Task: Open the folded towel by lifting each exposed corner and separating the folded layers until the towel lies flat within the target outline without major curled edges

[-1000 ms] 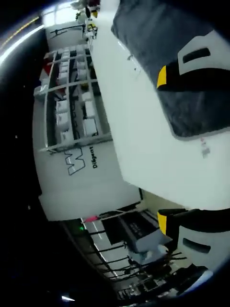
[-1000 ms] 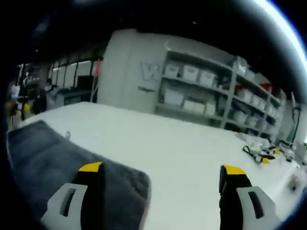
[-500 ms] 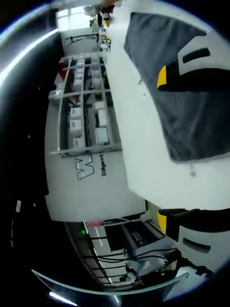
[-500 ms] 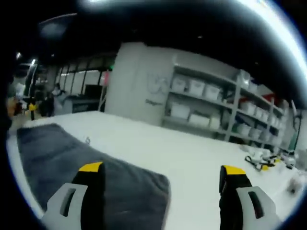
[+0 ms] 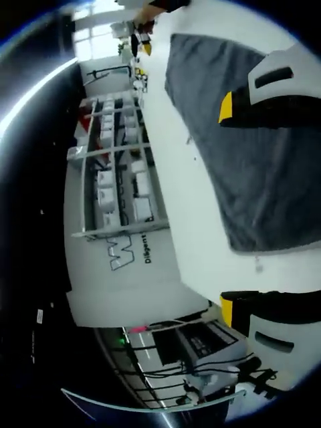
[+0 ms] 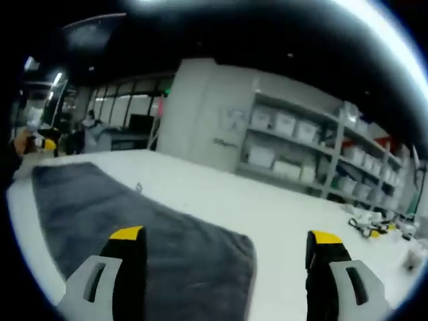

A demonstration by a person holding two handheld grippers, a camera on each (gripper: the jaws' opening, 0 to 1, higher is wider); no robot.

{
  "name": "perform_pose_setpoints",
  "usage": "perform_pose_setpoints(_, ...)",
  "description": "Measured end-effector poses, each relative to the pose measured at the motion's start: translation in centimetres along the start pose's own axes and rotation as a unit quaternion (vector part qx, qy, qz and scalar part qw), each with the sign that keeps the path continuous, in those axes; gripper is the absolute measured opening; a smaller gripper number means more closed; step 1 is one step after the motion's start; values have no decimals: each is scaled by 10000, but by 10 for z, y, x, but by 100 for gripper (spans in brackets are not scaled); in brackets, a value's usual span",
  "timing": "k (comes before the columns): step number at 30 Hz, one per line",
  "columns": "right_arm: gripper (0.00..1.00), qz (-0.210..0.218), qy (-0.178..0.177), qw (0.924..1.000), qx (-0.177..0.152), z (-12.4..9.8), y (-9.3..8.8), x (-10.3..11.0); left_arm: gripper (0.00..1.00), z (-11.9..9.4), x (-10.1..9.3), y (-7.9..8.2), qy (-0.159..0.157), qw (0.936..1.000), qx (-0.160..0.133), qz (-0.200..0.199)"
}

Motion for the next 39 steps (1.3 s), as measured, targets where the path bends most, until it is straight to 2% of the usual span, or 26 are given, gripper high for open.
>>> perform_pose_setpoints(13, 100, 190, 252, 9992, -236, -23, -11, 16, 99, -26, -36, -14, -414, 9986, -206, -257)
perform_pose_setpoints(17, 100, 287, 512, 9974, -411, -40, -13, 30, 98, -43, -52, -9, -545, 9965, -435, -454)
perform_pose_setpoints(20, 100, 162, 619, 9973, -371, -53, -16, 44, 98, -56, -64, -8, -571, 9964, -462, -430)
perform_pose_setpoints(24, 100, 38, 584, 9974, -422, -65, -14, 54, 97, -62, -75, -9, -643, 9963, -425, -389)
perform_pose_setpoints(28, 100, 10, 604, 9977, -323, -67, -19, 61, 97, -60, -82, -16, -606, 9978, -222, -133)
perform_pose_setpoints(30, 100, -103, 663, 9977, -14, -69, -30, 66, 97, -60, -86, -19, -642, 9978, -152, -110)
perform_pose_setpoints(32, 100, -215, 573, 9979, 195, -71, -40, 69, 96, -62, -86, -20, -662, 9976, -134, -120)
perform_pose_setpoints(39, 100, -104, 428, 9990, 97, -79, -43, 66, 96, -77, -86, -13, -635, 9976, -210, -152)
Point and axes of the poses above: the point that each gripper's makers call its tool centre point, and the gripper's own axes: z roughly forward along the fingers, x roughly to its left, y roughly out of its top, the point moved 7 cm from there along -z, roughly backward along the fingers, and after that the axes turned 5 degrees about z, right-handed, at the moved point
